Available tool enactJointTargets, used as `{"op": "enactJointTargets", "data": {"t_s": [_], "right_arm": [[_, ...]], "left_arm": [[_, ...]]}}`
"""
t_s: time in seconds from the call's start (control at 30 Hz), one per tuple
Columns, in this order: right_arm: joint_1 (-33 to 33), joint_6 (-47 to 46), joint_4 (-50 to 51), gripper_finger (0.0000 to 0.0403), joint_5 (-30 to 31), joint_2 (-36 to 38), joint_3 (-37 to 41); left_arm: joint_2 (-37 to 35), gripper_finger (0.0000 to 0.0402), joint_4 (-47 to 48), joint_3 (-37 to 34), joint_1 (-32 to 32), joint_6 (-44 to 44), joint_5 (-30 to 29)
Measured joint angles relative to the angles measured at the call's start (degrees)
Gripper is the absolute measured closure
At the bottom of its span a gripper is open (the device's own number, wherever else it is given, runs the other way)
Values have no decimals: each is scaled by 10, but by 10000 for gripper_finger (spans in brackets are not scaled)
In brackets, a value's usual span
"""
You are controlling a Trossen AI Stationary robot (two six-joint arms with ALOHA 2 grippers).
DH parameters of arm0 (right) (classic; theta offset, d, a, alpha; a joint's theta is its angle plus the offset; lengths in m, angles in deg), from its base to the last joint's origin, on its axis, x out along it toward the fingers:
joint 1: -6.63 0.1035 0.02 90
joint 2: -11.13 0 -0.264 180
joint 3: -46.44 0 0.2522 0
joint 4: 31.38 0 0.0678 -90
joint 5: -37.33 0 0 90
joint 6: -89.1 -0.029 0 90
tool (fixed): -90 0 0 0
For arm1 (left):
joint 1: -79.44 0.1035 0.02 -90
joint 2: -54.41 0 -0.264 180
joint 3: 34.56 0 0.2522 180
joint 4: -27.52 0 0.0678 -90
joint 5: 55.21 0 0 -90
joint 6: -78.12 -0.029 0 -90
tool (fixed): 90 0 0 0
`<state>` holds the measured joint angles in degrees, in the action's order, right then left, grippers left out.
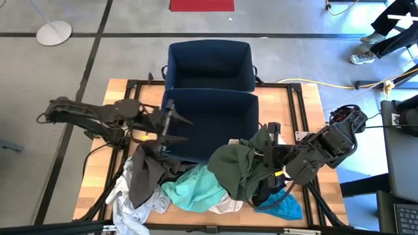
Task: Sort clothes
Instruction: Put the green shirt into the bottom blue laundry bin
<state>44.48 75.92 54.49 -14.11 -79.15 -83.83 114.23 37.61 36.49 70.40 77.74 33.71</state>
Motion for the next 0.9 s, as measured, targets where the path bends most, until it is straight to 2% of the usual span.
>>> {"op": "enactJointTargets", "data": {"t_s": [0.23,0.47,0.63,0.9], "right_arm": [[0,0,0,382,17,0,0],[0,1,0,382,22,0,0],[0,2,-1,382,17,0,0],[0,26,-15,382,4,0,0]], "left_arm": [[140,131,-20,120,-11,0,2],[245,134,-17,218,-27,-30,36],[291,135,-19,256,-25,-30,34],[332,135,-48,274,-26,-6,16]]}}
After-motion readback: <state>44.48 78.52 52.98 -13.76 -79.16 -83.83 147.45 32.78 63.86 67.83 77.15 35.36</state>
